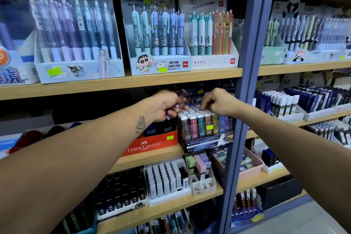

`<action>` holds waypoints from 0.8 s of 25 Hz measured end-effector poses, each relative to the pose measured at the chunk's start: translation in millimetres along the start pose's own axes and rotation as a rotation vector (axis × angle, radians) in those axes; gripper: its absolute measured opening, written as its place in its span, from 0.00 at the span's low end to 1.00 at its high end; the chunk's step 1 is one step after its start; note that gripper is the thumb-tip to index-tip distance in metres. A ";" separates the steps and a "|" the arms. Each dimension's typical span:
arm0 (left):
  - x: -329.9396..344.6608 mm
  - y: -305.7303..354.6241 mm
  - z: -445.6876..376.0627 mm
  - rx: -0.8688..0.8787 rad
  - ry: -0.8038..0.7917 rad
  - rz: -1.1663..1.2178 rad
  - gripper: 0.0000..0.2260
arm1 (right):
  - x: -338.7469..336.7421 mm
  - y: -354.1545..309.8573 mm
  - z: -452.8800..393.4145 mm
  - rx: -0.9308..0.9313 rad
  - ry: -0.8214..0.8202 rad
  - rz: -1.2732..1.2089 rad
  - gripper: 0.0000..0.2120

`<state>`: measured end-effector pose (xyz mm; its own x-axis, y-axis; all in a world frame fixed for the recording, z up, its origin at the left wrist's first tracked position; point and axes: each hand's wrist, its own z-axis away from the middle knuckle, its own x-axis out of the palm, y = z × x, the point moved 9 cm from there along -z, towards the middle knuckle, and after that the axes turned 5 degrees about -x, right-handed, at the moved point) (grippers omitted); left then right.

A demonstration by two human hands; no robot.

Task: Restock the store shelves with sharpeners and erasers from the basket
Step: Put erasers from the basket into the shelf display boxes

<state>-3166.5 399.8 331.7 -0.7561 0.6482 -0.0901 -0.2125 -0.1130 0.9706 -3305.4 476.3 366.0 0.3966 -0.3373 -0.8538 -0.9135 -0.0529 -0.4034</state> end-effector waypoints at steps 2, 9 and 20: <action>3.4 1.0 3.9 0.002 -0.051 0.002 0.06 | -1.8 -2.1 -0.7 0.005 0.014 -0.058 0.17; -4.6 8.0 3.8 0.088 0.053 -0.101 0.09 | -4.6 -18.9 -0.6 0.021 0.253 -0.786 0.03; -9.1 5.6 6.9 0.049 0.099 -0.023 0.06 | 1.0 -11.9 -9.5 0.010 0.106 -0.209 0.08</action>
<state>-3156.5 398.5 339.5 -0.8093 0.5725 -0.1315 -0.2018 -0.0607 0.9775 -3295.0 467.6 373.0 0.5643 -0.4173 -0.7123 -0.8116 -0.1223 -0.5713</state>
